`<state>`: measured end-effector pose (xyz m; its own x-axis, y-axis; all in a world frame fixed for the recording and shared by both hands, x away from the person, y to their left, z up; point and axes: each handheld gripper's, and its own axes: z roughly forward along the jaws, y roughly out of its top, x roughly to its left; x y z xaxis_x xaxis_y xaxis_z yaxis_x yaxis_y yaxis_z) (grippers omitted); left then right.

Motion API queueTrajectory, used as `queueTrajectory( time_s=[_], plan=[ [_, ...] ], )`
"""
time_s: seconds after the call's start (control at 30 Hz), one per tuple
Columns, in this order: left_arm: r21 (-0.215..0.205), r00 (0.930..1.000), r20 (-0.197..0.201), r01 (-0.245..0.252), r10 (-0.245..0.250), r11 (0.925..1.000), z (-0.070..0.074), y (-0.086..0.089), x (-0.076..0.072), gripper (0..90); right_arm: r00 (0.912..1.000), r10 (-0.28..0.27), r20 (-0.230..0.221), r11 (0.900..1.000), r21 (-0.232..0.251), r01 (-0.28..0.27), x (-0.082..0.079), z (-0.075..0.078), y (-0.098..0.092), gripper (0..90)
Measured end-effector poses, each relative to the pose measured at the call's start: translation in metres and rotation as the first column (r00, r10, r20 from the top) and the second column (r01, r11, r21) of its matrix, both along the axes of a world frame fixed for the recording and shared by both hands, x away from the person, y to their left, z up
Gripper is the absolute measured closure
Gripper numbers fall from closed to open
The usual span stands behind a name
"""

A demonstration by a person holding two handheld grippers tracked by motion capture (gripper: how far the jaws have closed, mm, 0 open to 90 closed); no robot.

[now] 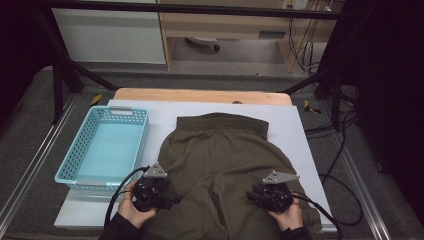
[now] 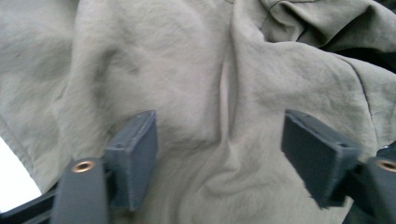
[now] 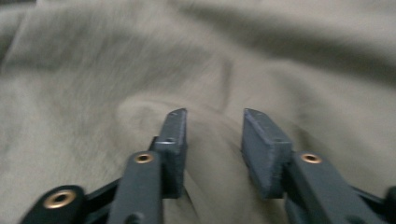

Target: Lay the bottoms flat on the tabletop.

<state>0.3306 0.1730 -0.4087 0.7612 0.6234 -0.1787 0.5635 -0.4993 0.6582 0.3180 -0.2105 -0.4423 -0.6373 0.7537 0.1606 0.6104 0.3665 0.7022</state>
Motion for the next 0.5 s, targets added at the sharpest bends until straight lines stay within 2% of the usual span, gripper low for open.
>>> queueTrajectory(
  time_s=[0.07,0.13,0.17,0.3,0.33,0.4,0.43,0.5],
  plan=[
    [0.003,0.9998,0.012,-0.015,0.015,0.9999,0.001,0.001,0.0,20.0,0.9994,0.026,-0.023,0.999,-0.033,-0.026,-0.002,-0.005,0.005,73.2],
    [-0.008,0.9997,0.015,-0.018,0.019,0.9998,0.002,0.003,0.0,16.5,0.999,0.045,-0.008,0.998,-0.047,-0.045,-0.006,-0.006,0.006,84.6],
    [-0.017,0.9997,0.016,-0.019,0.02,0.9997,0.002,0.004,-0.001,15.1,0.9988,0.044,-0.022,0.998,-0.05,-0.045,-0.008,-0.005,0.005,90.0],
    [-0.018,0.9992,0.035,-0.018,0.018,0.9997,0.004,0.006,-0.003,10.7,0.9945,0.069,-0.079,0.996,-0.056,-0.073,-0.017,-0.001,0.003,90.0],
    [-0.02,0.9991,0.037,-0.02,0.021,0.9996,0.004,0.007,-0.004,10.0,0.9941,0.074,-0.079,0.995,-0.06,-0.079,-0.02,-0.001,0.003,90.0],
    [-0.025,0.9991,0.037,-0.022,0.023,0.9994,0.004,0.008,-0.004,8.4,0.9949,0.072,-0.07,0.996,-0.055,-0.076,-0.021,0.002,0.002,88.4],
    [-0.028,0.9991,0.038,-0.02,0.021,0.9994,0.004,0.008,-0.003,8.2,0.9967,0.064,-0.05,0.997,-0.04,-0.066,-0.019,0.005,0.0,80.6],
    [-0.033,0.9989,0.04,-0.022,0.023,0.9992,0.004,0.008,-0.003,7.5,0.9994,0.032,-0.01,0.999,0.011,-0.032,-0.01,0.015,-0.004,71.3]
  ],
)
